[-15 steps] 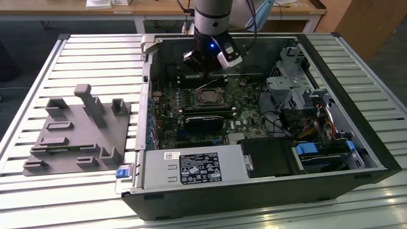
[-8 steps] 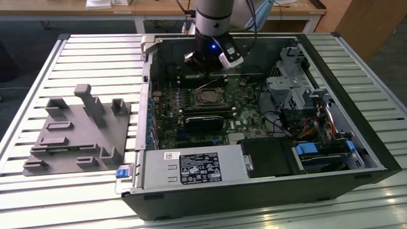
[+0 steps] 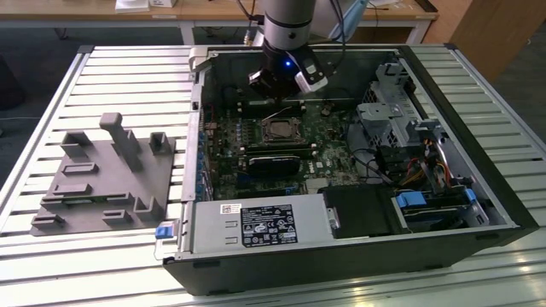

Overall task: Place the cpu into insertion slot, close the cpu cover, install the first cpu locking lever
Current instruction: 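Close the cpu cover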

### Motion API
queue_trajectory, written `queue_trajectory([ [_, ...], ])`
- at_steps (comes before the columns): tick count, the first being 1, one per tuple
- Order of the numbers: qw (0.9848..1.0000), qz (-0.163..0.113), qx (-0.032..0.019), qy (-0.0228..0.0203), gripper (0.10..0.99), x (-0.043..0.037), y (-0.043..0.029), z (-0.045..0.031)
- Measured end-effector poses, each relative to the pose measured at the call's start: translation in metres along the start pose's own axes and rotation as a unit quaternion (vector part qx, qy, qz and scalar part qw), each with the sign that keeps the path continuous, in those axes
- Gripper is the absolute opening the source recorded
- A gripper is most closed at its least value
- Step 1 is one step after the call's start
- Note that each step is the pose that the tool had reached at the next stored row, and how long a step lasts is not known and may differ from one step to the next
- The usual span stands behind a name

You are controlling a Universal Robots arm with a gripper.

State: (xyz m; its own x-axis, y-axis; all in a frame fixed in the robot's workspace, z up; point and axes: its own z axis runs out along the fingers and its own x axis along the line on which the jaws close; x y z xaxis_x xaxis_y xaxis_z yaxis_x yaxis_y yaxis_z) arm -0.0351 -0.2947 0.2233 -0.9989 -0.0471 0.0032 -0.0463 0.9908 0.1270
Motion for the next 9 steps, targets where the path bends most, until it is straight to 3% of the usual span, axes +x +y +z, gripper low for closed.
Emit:
queue_trajectory([
  [9, 1.0000, 0.000, 0.0000, 0.0000, 0.106, -0.0042, 0.0008, 0.0015],
])
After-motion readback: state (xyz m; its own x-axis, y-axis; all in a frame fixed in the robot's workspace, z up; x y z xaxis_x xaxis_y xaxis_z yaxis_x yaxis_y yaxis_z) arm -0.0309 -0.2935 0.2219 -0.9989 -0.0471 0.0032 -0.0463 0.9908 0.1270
